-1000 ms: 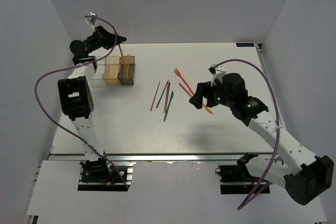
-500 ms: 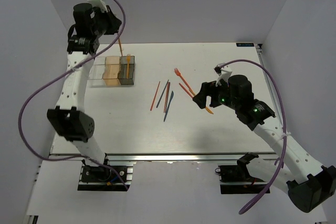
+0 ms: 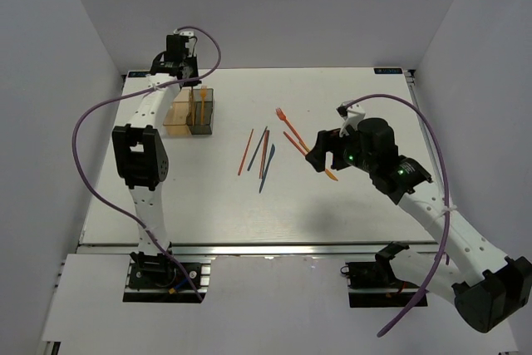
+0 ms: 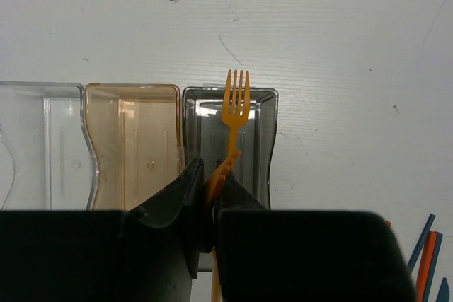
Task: Sort the eating utensils into containers
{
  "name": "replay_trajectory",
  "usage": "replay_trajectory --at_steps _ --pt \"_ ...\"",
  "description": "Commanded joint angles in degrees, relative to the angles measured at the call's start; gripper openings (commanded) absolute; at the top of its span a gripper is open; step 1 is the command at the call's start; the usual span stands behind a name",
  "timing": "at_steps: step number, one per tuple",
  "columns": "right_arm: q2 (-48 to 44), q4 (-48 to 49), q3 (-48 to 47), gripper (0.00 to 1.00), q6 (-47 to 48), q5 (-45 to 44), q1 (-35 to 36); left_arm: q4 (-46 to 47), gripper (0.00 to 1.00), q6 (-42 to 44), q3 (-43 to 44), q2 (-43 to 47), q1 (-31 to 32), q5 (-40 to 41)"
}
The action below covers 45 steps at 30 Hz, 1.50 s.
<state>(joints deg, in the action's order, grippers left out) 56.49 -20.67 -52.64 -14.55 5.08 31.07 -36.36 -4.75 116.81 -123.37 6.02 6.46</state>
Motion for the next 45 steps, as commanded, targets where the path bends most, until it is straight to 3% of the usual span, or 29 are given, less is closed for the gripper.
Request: replay_trajectory --at_steps 1,13,27,30,34,38,41,45 --pt "0.5 0.6 0.3 0.89 0.7 -0.6 -0.3 3.8 0.00 -2.0 0.9 1.3 0.0 1.2" --pt "1.9 1.0 0.6 0.89 1.0 -0.7 -0.3 14.6 0.00 -0.8 -4.4 -2.7 0.0 1.7" --pt "3.9 1.2 0.8 0.89 1.2 -0.4 -0.3 13.7 0.00 1.2 -2.9 -7.8 0.0 0.4" --pt "4.1 1.1 0.7 0.89 1.2 -0.7 -0.3 10.7 0.00 1.3 -0.9 -6.4 0.0 -2.6" --pt "4.3 1.2 0.6 0.89 1.3 -0.6 -0.3 11.1 0.00 0.5 -5.7 0.2 0.0 -6.4" --pt "4.8 1.2 0.1 0.89 1.2 -0.1 -0.3 9.0 0.00 -2.4 -1.2 2.3 0.0 -6.4" --pt "5.1 1.2 0.2 0.89 1.3 0.1 -0.3 9.1 0.00 -4.8 1.7 3.0 0.0 -1.8" --pt "5.3 1.3 0.4 0.89 1.2 0.2 -0.3 17.7 0.00 -7.0 -0.5 4.0 0.0 7.8"
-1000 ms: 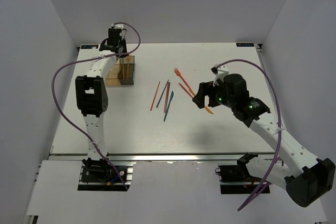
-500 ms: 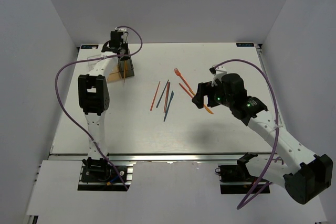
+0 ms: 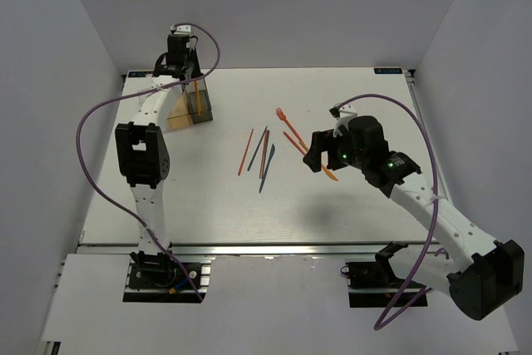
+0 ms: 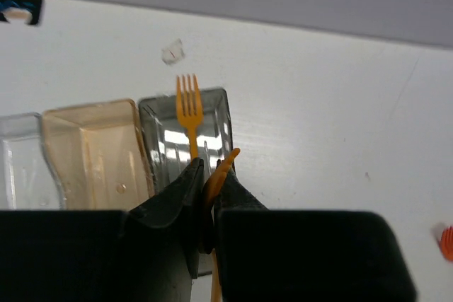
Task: Sort the eating utensils into containers
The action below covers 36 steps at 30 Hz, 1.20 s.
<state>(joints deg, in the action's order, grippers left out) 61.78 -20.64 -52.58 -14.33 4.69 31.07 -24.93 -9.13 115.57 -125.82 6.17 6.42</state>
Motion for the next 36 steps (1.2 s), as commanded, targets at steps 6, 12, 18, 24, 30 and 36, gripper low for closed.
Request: replay_trajectory --at_steps 6,12,18,24,30,36 --pt "0.0 1.2 0.4 0.89 1.1 0.1 -0.3 13.0 0.00 -4.1 2.5 1.9 -0.9 10.5" --pt "0.3 1.1 0.6 0.89 1.2 -0.5 -0.3 13.2 0.00 -5.1 6.0 -3.2 -2.0 9.6" --pt "1.6 1.7 0.8 0.89 1.1 0.1 -0.3 16.7 0.00 -3.7 -1.2 -2.9 -2.0 7.0" --pt "1.2 1.6 0.8 0.89 1.2 0.0 -0.3 16.6 0.00 -3.7 -5.2 -2.1 -2.3 4.7" --pt "1.0 1.7 1.1 0.89 1.2 0.3 -0.3 15.2 0.00 -3.0 -8.0 -0.9 -2.2 -0.2" --pt "0.4 1.8 1.4 0.89 1.2 0.4 -0.3 15.6 0.00 -2.5 -10.6 0.4 -2.3 -2.0"
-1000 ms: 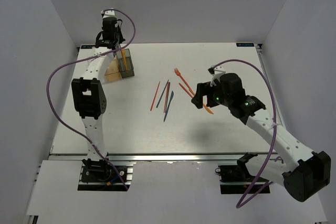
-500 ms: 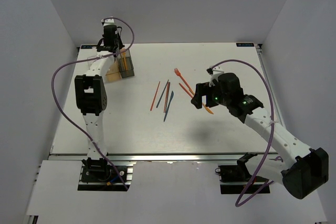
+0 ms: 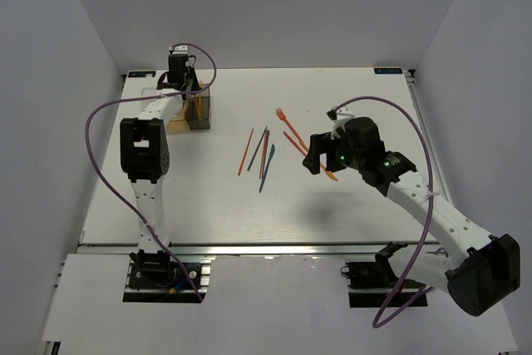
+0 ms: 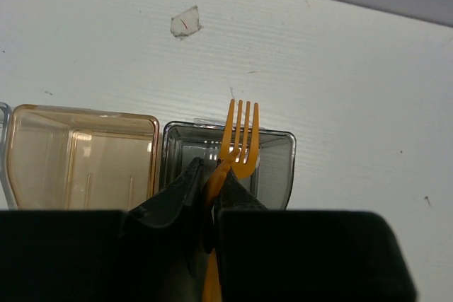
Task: Sort the eating utensils into containers
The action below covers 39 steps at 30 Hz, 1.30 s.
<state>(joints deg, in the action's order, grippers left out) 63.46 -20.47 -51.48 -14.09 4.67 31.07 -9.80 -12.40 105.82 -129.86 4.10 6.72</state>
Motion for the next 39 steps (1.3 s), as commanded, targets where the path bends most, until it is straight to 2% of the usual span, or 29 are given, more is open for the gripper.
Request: replay_trajectory --at_steps 1,11,17,26,30,31,34,39 --pt "-1.4 1.7 0.4 0.89 0.9 0.4 -0.3 0.3 0.00 1.2 -0.9 4.6 -0.2 -2.6" --pt "-1.0 2.0 0.4 0.89 0.8 0.9 -0.3 -9.2 0.00 7.4 7.4 0.8 -0.2 -4.8" --pt "0.0 1.8 0.2 0.89 0.7 1.2 -0.4 -10.1 0.01 8.5 7.9 1.0 -0.2 -6.4" --pt "-0.4 1.7 0.4 0.89 0.8 1.2 -0.3 -9.2 0.02 9.8 8.6 -1.3 -0.3 -3.9" --pt "-0.1 1.7 0.2 0.89 0.9 1.2 -0.3 -8.7 0.11 10.4 8.4 -1.4 -0.3 -3.6" --pt "0.1 1.7 0.2 0.89 0.9 1.3 -0.3 -8.6 0.19 10.5 8.4 -1.4 -0.2 -3.6" --pt "0.3 1.7 0.1 0.89 0.9 1.4 -0.3 -8.9 0.31 10.6 8.7 -1.5 -0.2 -3.6" --pt "0.4 1.5 -0.1 0.89 0.9 1.4 -0.3 -9.0 0.34 10.4 8.3 -1.4 -0.2 -3.7"
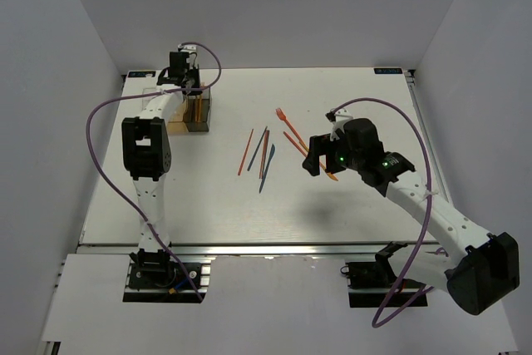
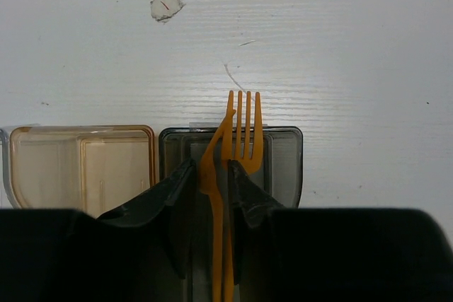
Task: Sort the eating utensils into containers
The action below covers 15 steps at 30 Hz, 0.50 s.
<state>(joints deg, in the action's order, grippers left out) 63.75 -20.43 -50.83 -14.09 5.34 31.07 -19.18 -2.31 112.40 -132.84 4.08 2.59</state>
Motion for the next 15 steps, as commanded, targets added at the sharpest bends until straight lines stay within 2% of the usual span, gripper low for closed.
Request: replay_trajectory --at_steps 1,8,13,14,15 --pt "0.2 1.4 -0.9 0.89 0.9 0.7 -0.3 0.4 0.35 0.2 1.7 1.7 -0.2 0.3" --pt "0.8 2.5 -0.7 0.89 0.5 0.3 -0.3 -0.5 0.41 -0.5 2.0 5.2 -0.1 0.2" --pt "7.5 3.3 -4.4 0.89 -0.1 -1.9 -0.3 -2.7 0.61 -2.2 3.1 10.6 0.3 2.3" --pt "8.8 3.0 -5.6 0.89 0.3 -2.5 -0.3 -3.0 0.68 -2.4 2.9 12.8 0.3 2.4" --pt "10.1 3.1 -6.6 0.89 0.6 -4.1 -0.3 -3.2 0.81 -2.8 2.8 14.0 0.4 2.9"
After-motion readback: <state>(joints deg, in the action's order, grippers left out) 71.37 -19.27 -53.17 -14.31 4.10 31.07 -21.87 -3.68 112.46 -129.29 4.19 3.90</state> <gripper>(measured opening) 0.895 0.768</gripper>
